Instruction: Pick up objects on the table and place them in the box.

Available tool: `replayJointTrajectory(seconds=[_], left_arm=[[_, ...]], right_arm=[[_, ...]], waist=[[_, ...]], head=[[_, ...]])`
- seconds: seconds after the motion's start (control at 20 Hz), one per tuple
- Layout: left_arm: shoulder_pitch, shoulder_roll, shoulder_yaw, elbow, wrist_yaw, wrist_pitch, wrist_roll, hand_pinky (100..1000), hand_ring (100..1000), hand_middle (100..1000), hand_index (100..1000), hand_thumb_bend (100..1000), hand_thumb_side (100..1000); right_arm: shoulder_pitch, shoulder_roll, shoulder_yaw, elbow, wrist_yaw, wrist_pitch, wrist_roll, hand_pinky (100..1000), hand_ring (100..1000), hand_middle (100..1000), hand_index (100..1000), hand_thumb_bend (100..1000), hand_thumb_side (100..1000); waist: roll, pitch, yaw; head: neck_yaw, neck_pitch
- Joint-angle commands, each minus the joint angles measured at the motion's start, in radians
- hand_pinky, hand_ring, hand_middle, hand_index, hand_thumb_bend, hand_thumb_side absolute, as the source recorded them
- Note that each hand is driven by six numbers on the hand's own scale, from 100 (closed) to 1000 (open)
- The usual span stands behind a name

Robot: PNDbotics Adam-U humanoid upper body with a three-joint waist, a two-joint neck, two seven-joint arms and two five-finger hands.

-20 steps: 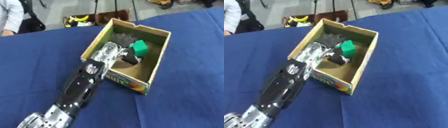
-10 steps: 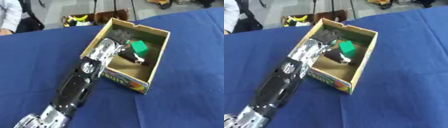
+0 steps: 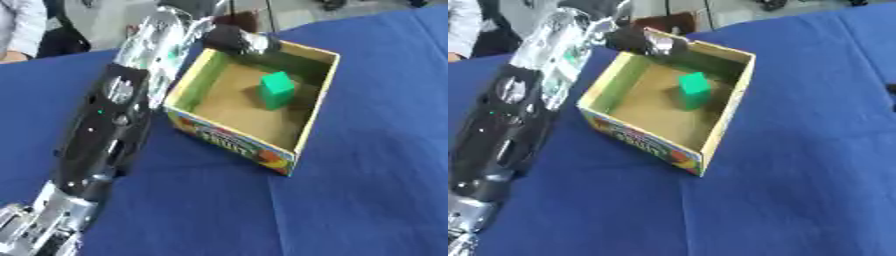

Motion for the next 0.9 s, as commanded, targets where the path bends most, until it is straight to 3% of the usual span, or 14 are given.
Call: replayJointTrajectory(seconds=[0.05, 0.35, 0.5, 0.55, 0.6, 0.8, 0.9], left_arm=[[0.014, 0.034, 0.061, -0.095, 0.051, -0.006, 0.051, 428, 684, 871, 1000, 668, 1000], [0.118, 0.049, 0.126, -0.241, 0.141, 0.016, 0.141, 394, 640, 819, 971, 626, 1000], [0.185, 0.025, 0.152, -0.313, 0.185, 0.032, 0.186, 356, 619, 805, 953, 616, 1000], [0.210, 0.017, 0.161, -0.338, 0.201, 0.037, 0.201, 354, 616, 804, 949, 557, 1000], [0.235, 0.010, 0.173, -0.364, 0.216, 0.042, 0.217, 352, 614, 796, 943, 610, 1000], [0.341, -0.005, 0.208, -0.469, 0.281, 0.054, 0.282, 378, 622, 776, 916, 605, 1000], [0.394, -0.020, 0.207, -0.522, 0.314, 0.055, 0.314, 408, 635, 767, 909, 544, 1000]], right_arm=[[-0.001, -0.022, -0.012, -0.013, 0.002, 0.000, -0.009, 869, 889, 736, 892, 100, 1000], [0.003, -0.021, -0.021, -0.013, 0.004, 0.000, -0.018, 869, 889, 736, 893, 100, 1000], [0.001, -0.018, -0.028, -0.015, 0.006, 0.000, -0.026, 869, 888, 736, 893, 100, 1000], [0.000, -0.018, -0.030, -0.016, 0.007, 0.000, -0.028, 868, 888, 736, 893, 100, 1000], [-0.001, -0.018, -0.032, -0.018, 0.008, 0.000, -0.031, 868, 888, 736, 893, 100, 1000], [-0.005, -0.015, -0.043, -0.021, 0.010, 0.000, -0.042, 868, 888, 736, 893, 100, 1000], [-0.007, -0.013, -0.048, -0.023, 0.012, 0.001, -0.048, 868, 887, 736, 893, 100, 1000]], waist=[[-0.016, -0.028, 0.011], [-0.032, -0.031, 0.046], [-0.041, -0.026, 0.064], [-0.044, -0.025, 0.069], [-0.048, -0.023, 0.074], [-0.061, -0.015, 0.097], [-0.068, -0.009, 0.111]], head=[[-0.013, 0.008], [-0.033, 0.012], [-0.046, 0.015], [-0.050, 0.016], [-0.054, 0.016], [-0.057, 0.004], [-0.062, -0.005]])
